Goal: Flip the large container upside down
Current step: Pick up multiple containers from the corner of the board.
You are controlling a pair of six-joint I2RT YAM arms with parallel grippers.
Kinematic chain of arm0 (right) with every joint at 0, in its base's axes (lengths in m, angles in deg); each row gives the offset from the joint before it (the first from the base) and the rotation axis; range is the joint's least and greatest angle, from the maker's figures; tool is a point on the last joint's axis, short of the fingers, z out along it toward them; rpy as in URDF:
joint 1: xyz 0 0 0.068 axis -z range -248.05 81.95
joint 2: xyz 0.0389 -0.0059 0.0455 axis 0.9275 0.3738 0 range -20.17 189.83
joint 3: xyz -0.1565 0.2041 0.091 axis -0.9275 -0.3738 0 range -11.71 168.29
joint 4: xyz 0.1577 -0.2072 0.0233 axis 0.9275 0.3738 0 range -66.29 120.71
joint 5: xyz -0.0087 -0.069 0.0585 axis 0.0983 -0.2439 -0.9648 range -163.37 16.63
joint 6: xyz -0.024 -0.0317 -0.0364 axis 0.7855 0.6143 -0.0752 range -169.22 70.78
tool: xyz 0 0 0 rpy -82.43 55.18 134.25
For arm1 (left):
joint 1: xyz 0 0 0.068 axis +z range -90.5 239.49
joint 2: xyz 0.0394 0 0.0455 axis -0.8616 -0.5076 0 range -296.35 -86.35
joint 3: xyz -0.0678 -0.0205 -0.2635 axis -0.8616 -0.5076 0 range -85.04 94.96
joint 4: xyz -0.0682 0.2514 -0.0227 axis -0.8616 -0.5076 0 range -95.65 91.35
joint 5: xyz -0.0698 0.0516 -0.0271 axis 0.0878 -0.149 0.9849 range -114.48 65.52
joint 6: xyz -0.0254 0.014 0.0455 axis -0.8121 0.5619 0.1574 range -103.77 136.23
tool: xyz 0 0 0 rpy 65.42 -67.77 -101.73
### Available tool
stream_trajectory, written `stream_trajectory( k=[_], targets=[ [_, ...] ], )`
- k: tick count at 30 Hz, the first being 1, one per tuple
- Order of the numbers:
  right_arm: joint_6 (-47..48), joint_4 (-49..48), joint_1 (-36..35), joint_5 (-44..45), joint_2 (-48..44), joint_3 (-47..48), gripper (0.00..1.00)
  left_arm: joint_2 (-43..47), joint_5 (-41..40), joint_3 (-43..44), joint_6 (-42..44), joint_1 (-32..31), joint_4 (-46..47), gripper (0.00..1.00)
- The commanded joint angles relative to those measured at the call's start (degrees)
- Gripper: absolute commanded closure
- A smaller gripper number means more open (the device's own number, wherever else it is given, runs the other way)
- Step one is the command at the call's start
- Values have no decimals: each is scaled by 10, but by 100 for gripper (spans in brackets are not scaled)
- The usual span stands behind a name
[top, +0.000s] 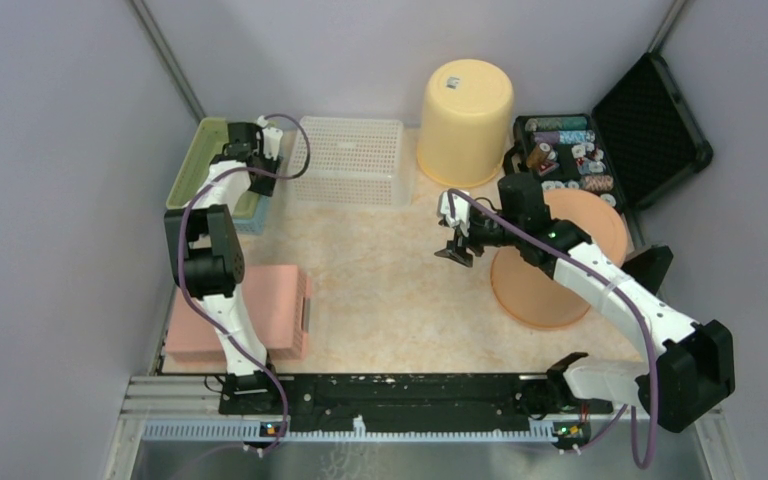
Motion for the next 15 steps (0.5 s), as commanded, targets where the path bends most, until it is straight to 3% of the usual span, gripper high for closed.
stream_trajectory(
  k=[1,9,15],
  targets=[
    [8,-18,2,-13,-16,-2,37,2,-8,8,-9,4,15,52],
    [8,-18,2,-16,-19,-4,37,4,-20,11,-14,3,14,76],
    [10,-18,2,-18,-20,-3,37,17,-29,15,-21,4,19,85]
  ],
)
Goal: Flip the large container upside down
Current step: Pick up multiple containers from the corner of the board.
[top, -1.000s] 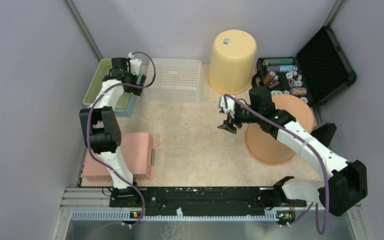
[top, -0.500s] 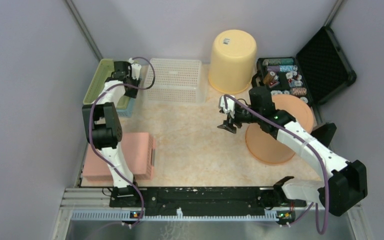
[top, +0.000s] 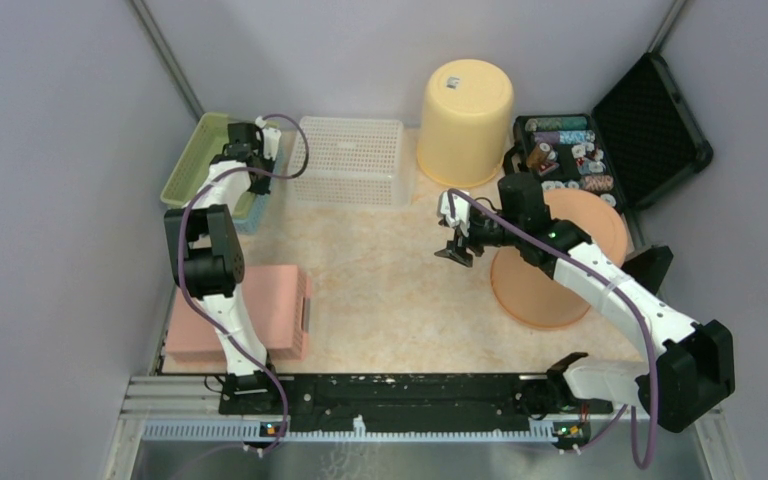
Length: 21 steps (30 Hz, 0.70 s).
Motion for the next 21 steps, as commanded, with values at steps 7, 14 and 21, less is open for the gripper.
stream_trajectory(
  k=[7,14,21],
  targets=[
    [12,-20,2,-19,-20,-4,37,44,-22,10,-22,2,32,92],
    [13,-20,2,-19,-20,-4,37,77,-29,8,-34,2,51,100],
    [14,-21,2,-18,-22,-5,36,116,-34,8,-37,2,72,100]
  ],
)
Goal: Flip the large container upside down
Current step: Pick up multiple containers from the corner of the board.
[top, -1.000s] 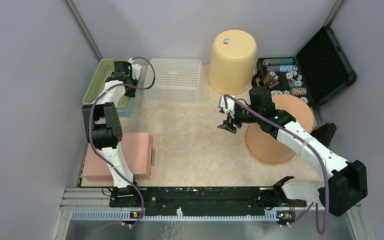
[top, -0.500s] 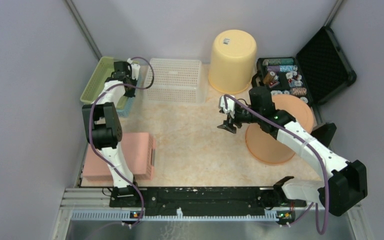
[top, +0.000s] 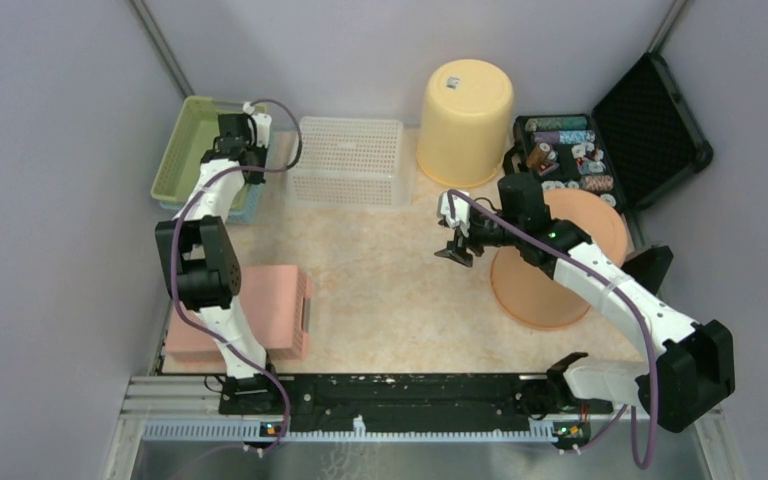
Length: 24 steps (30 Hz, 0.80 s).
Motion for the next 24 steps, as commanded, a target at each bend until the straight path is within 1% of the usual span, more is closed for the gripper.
stream_trajectory(
  k=[1,7,14,16,18,19,20,24],
  targets=[
    [10,-21,2,-16,-23,-5,36,74,-20,9,0,2,75,100],
    [12,-14,2,-17,-31,4,35,124,24,-9,6,-2,87,100],
    [28,11,2,-32,-52,27,23,218,64,-78,48,-42,118,100],
    [36,26,2,-40,-59,40,17,253,77,-97,62,-52,124,100],
    [38,36,4,-45,-68,52,12,281,91,-115,75,-87,124,100],
    [38,42,6,-49,-72,59,6,297,99,-124,86,-99,123,100],
    [37,48,10,-53,-78,66,2,310,103,-134,96,-113,123,100],
    [36,76,33,-64,-99,109,1,369,146,-180,145,-168,119,100]
  ],
)
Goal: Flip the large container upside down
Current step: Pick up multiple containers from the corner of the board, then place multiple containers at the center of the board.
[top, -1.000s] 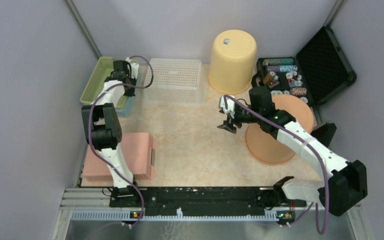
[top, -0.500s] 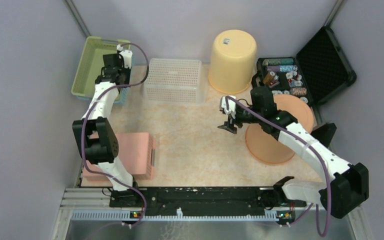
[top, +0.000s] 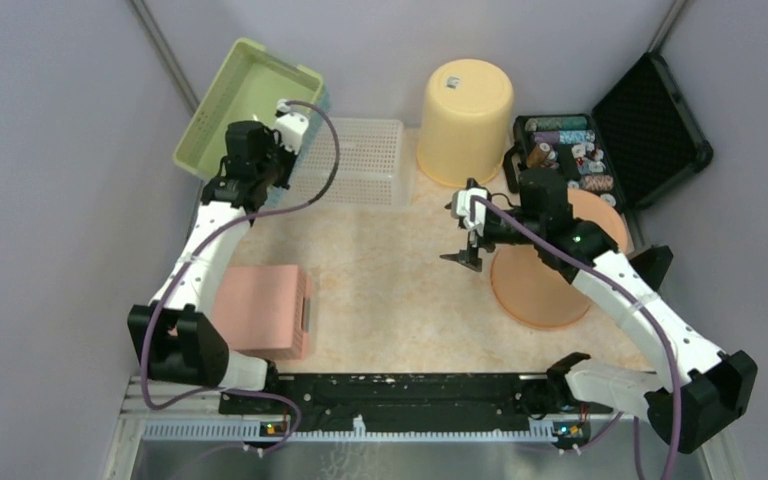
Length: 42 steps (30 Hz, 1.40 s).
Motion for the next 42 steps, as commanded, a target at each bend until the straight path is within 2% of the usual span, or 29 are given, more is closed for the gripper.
stream_trajectory(
  k=[1,10,19,27,33,42],
  targets=[
    [7,27,28,-29,-41,79,1,88,74,-38,80,-49,63,100],
    [-38,99,50,53,-53,248,1,149,233,-78,140,-103,-3,100],
    [-77,85,49,91,-47,284,1,143,331,-79,227,-188,-119,100],
    [-108,51,49,83,-19,280,1,131,329,-97,252,-267,-167,100],
    [-128,30,49,82,12,274,1,116,308,-133,248,-334,-169,100],
    [-128,13,49,85,14,242,1,64,310,-149,242,-387,-160,100]
  ],
)
